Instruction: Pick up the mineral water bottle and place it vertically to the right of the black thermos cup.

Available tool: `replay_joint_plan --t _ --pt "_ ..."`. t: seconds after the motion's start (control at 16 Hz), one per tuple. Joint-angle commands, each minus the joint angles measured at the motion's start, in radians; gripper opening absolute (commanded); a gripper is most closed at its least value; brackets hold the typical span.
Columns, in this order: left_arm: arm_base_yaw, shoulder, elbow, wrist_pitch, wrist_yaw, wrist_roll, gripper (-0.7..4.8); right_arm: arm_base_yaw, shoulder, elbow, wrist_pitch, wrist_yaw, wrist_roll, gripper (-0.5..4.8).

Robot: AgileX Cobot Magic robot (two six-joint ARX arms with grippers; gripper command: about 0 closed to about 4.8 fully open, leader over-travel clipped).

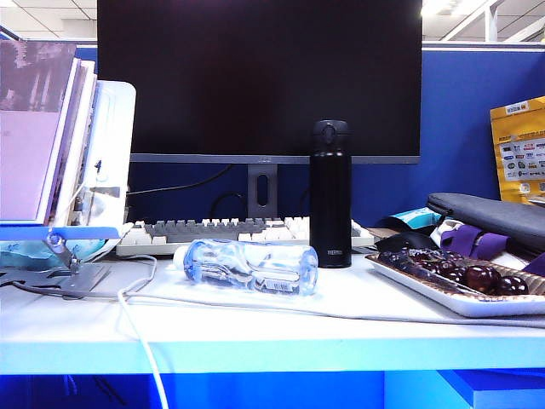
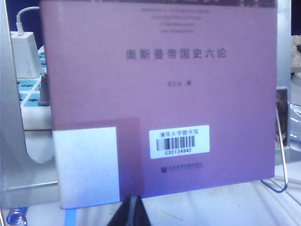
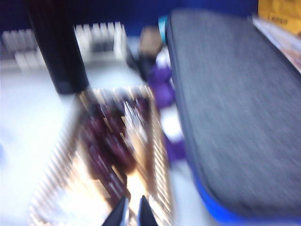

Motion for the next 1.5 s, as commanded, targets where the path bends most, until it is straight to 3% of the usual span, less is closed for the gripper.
replay_joint_plan --t 0.06,0.31,0.56,0.62,0.75,0.81,0.87,1.0,1.06,1.12,1.19,1.31,1.37,1.5 --pt "0.0 -0.003 0.0 -0.01 0.006 0.004 -0.04 0.0 0.013 0.149 0.119 -0.029 0.296 0.44" --pt "0.0 -0.003 0.0 -0.01 0.006 0.004 -0.04 0.0 0.291 0.563 -0.151 -0.113 0.195 0.44" --pt "0.0 -0.003 0.0 -0.01 0.006 0.004 -0.04 0.002 0.753 1.046 -0.494 -0.336 0.04 0.44" --pt "0.0 -0.003 0.0 -0.01 0.006 0.004 -0.04 0.002 0.834 1.132 -0.522 -0.438 0.054 0.44" --pt "0.0 -0.003 0.0 -0.01 0.005 0.004 -0.04 0.0 0.938 1.222 -0.448 -0.621 0.33 0.44" --pt "0.0 -0.003 0.0 -0.01 0.005 0.004 -0.04 0.001 0.979 1.224 -0.306 -0.729 0.433 0.44" --pt "0.0 -0.003 0.0 -0.01 0.005 0.004 -0.04 0.002 0.992 1.224 -0.269 -0.774 0.436 0.44" --pt "0.0 -0.003 0.0 -0.01 0.005 0.004 -0.04 0.078 1.084 1.225 -0.161 -0.997 0.47 0.45" --pt "0.0 -0.003 0.0 -0.01 0.005 0.004 -0.04 0.132 1.14 1.225 -0.179 -0.999 0.451 0.59" --pt "0.0 -0.003 0.0 -0.01 0.004 0.004 -0.04 0.185 1.19 1.225 -0.191 -0.986 0.399 1.1" --pt "0.0 -0.003 0.0 -0.01 0.006 0.004 -0.04 0.233 1.225 1.226 -0.203 -0.936 0.366 1.92" --pt "0.0 -0.003 0.0 -0.01 0.006 0.004 -0.04 0.315 1.288 1.229 -0.253 -0.772 0.249 4.47" --pt "0.0 -0.003 0.0 -0.01 0.006 0.004 -0.04 0.343 1.312 1.238 -0.288 -0.691 0.188 4.79" --pt "0.0 -0.003 0.0 -0.01 0.006 0.004 -0.04 0.388 1.365 1.285 -0.399 -0.465 0.047 4.79"
